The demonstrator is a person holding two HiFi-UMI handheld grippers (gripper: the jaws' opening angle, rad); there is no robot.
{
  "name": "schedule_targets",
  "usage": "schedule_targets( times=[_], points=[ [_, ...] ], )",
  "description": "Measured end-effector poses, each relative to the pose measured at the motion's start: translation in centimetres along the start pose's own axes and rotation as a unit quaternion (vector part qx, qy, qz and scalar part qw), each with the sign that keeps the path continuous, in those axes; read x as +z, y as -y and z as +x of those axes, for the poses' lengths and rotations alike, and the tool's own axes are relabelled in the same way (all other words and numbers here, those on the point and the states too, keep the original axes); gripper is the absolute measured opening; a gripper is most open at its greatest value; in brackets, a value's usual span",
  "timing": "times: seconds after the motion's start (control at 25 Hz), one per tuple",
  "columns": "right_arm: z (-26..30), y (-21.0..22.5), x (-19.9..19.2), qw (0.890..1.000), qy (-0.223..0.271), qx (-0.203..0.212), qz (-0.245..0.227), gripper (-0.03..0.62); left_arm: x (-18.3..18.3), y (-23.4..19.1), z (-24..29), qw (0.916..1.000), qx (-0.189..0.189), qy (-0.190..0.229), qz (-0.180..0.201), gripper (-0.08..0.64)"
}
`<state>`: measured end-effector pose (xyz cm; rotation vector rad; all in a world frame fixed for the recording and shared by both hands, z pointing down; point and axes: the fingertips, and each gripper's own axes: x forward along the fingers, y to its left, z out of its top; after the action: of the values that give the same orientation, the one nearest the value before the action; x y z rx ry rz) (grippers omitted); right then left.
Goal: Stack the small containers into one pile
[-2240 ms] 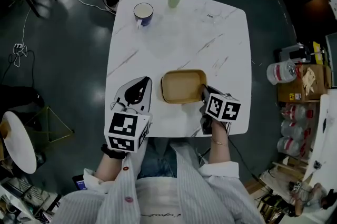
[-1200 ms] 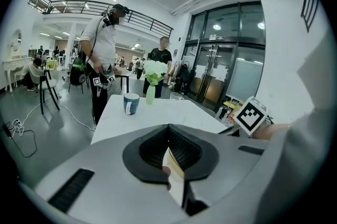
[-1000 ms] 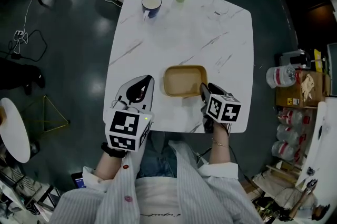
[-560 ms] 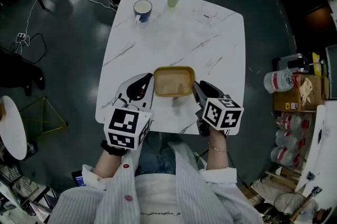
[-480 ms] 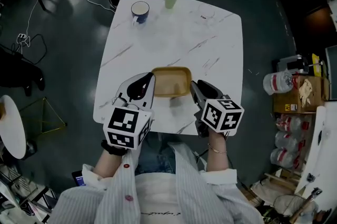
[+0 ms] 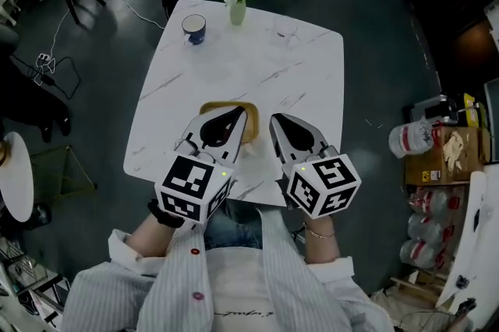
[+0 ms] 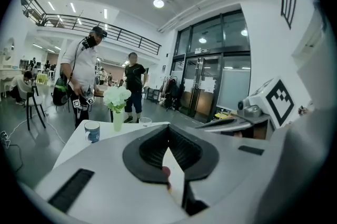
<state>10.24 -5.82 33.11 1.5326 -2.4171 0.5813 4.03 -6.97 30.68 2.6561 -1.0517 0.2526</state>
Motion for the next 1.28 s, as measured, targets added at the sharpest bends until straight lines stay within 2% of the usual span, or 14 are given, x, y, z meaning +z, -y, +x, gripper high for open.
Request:
schedule_targets(
  times=[0.24,0.56,0.84,1.28],
  points=[
    [-2.9,-0.5,1.8,0.999,0.032,0.012,-0.017,0.012,2.0,3.0,0.6,0.9992,-0.004,0.030,0.024,0.017],
    [-4.6,-0.5,3.2,0.998,0.063,-0.006,-0.028,0.011,3.3,4.5,0.3,0.9966,-0.025,0.048,0.062,0.017],
    [-4.3,-0.8,3.0,0.998,0.060,-0.012,-0.033,0.011,3.1,4.8,0.4,0.9952,-0.039,0.046,0.077,0.017],
    [-3.6,-0.5,2.2,0.998,0.045,-0.009,-0.034,0.009,2.3,3.8,0.3,0.9946,-0.036,0.035,0.091,0.017]
  ],
)
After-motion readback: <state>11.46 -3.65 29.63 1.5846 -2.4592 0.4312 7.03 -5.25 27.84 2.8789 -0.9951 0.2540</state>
